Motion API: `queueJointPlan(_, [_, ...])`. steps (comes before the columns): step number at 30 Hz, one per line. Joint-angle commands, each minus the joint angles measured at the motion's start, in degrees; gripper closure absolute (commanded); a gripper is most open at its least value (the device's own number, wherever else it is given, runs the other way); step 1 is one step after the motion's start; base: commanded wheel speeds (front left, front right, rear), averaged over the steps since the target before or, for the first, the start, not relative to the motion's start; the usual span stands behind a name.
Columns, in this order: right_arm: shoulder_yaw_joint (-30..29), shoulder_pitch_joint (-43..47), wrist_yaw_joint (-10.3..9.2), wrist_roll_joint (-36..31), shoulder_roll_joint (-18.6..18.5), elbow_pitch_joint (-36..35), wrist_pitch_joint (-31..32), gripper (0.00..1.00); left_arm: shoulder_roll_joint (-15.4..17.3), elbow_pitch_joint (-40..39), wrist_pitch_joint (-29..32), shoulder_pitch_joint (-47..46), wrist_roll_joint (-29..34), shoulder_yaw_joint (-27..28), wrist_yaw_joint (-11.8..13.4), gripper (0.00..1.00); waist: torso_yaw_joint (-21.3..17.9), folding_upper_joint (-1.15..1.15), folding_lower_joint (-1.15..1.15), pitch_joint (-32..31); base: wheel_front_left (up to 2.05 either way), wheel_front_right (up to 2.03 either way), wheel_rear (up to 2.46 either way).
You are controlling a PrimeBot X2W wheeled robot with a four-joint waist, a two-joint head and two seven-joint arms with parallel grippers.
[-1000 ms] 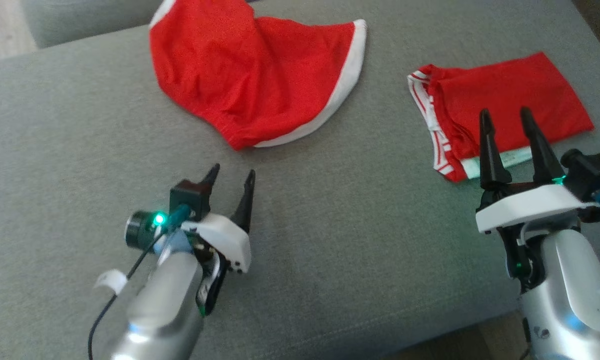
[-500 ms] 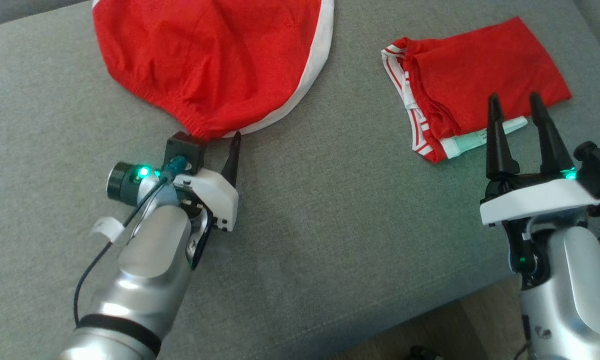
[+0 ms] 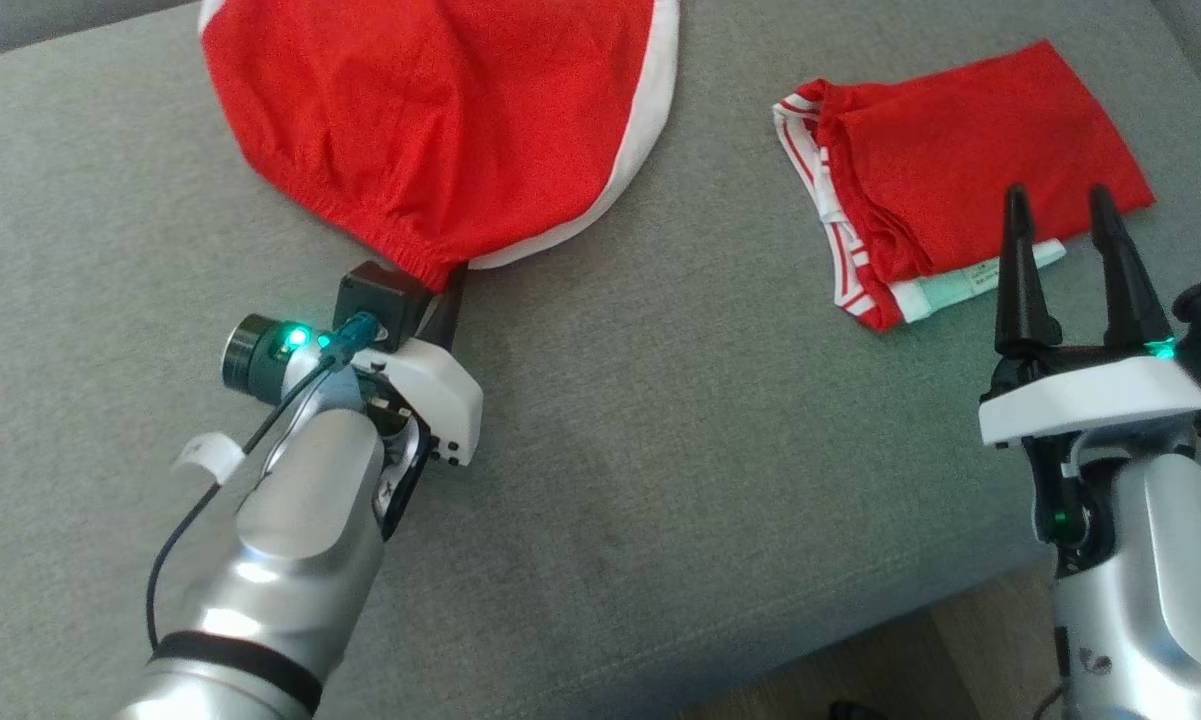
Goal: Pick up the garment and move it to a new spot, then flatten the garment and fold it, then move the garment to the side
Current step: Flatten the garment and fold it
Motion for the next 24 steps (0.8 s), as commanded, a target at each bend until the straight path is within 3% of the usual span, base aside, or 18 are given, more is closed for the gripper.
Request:
queueJointPlan(1, [1.0, -1.2, 0.11, -0.7, 0.0, -1.9, -0.1, 0.0, 1.5, -2.0, -0.4, -0.8, 0.3, 1.8, -0.1, 1.0, 0.5, 0.0, 0.0, -0.4, 0.0, 0.0, 0.0])
queueJointPlan(14, [1.8, -0.2, 0.11, -1.1, 0.1, 0.6, 0.2, 0.0, 3.5, -10.3, -0.4, 3.3, 0.9, 3.0, -0.5, 1.0, 6.5, 0.0, 0.0, -5.0, 0.0, 0.0, 0.0])
queueJointPlan(24, [3.6, 0.8, 0.11, 2.5, 0.1, 5.5, 3.3, 0.0, 4.8, -13.8, -0.4, 7.7, 1.0, 2.2, -0.8, 1.0, 11.3, 0.0, 0.0, -7.2, 0.0, 0.0, 0.0])
